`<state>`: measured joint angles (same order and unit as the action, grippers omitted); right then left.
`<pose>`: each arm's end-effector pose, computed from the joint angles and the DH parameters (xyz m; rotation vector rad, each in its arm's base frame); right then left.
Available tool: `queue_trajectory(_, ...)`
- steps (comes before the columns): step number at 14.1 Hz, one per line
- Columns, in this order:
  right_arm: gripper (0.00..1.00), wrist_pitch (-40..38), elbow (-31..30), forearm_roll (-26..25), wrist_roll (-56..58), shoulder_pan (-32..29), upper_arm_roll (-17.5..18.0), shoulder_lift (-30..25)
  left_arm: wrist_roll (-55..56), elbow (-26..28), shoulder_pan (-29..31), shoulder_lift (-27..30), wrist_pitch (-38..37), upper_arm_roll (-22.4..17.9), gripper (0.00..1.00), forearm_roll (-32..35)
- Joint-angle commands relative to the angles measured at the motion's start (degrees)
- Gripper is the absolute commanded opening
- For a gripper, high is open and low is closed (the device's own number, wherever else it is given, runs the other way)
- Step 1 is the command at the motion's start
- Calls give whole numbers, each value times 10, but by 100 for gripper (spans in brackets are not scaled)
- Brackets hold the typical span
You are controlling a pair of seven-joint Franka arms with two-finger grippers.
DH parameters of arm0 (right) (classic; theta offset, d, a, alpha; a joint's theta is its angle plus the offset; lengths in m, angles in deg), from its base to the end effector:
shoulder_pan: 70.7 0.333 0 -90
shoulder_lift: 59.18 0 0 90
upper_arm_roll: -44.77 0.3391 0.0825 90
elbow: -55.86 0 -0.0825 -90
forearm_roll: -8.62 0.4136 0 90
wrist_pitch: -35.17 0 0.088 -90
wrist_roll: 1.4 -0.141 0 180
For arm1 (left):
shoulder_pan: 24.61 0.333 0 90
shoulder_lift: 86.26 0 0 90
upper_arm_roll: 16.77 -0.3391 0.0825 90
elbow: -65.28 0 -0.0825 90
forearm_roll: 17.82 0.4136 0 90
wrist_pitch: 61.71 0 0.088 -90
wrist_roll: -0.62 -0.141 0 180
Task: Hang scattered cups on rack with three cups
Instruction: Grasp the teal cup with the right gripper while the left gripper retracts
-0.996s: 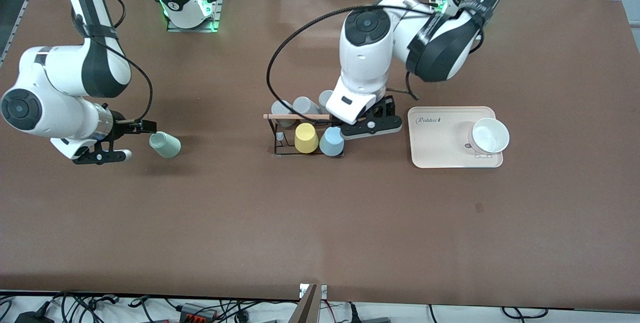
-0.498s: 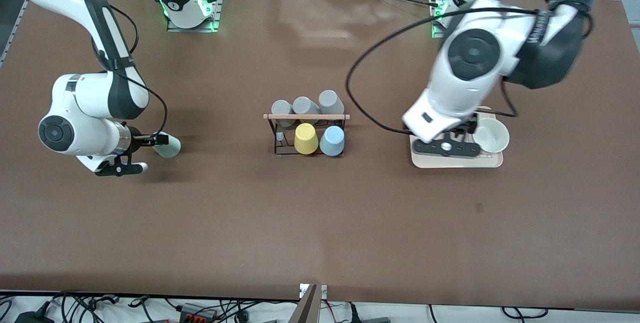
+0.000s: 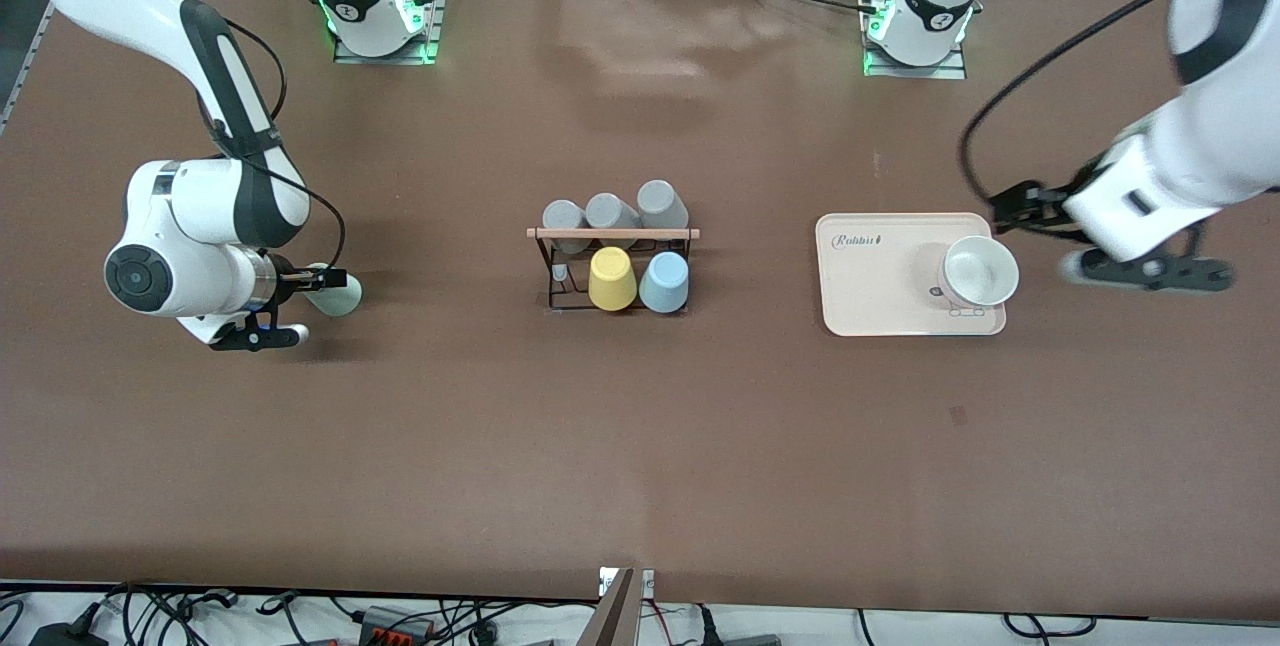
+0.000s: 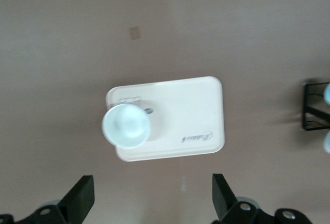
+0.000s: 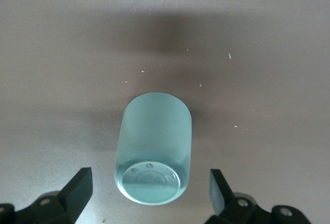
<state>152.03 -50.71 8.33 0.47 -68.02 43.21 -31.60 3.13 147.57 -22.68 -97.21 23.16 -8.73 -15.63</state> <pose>0.6264 0.0121 0.2058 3.0898 0.0871 -0.4699 0.6269 -0.0538 0.5580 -3.1098 0.0958 0.2228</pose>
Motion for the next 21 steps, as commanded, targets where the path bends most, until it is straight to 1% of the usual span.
queue_trajectory(1,100,29,-17,-4,-13,-6,3,-3,-18,124,-32,113,49,-60,100,-15)
queue_trajectory(2,100,41,-23,-4,-18,-8,3,-3,-15,144,-33,139,80,-60,100,-15)
queue_trajectory(5,100,71,-42,-3,-48,-9,4,-3,-18,138,-54,143,108,-56,100,-8)
queue_trajectory(8,100,81,-50,-1,-54,-8,4,-3,-51,138,-53,141,112,-54,100,-14)
queue_trajectory(11,100,77,-50,-1,-53,-8,4,-3,-48,136,-53,142,104,-51,100,-15)
queue_trajectory(12,89,76,-50,-1,-54,-8,4,-3,-48,135,-53,141,104,-52,100,-15)
queue_trajectory(13,63,75,-50,-1,-53,-8,4,-3,-47,135,-52,141,105,-52,100,-15)
queue_trajectory(14,46,74,-49,-1,-53,-8,4,-3,-47,132,-52,141,104,-52,100,-15)
queue_trajectory(15,34,73,-48,-1,-54,-8,4,-3,-47,127,-49,140,102,-52,100,-15)
queue_trajectory(16,26,73,-46,-1,-54,-8,4,-4,-47,125,-48,138,102,-55,100,-15)
queue_trajectory(17,22,73,-43,-1,-54,-8,4,-7,-48,125,-47,137,103,-57,100,-13)
queue_trajectory(19,22,58,-29,-1,-51,-5,5,-16,-48,124,-47,136,103,-57,100,-10)
queue_trajectory(20,22,29,-4,-1,-50,-3,8,-21,-47,124,-47,136,103,-56,100,-10)
queue_trajectory(21,22,-10,34,0,-48,2,10,-22,-46,124,-47,137,103,-56,100,-14)
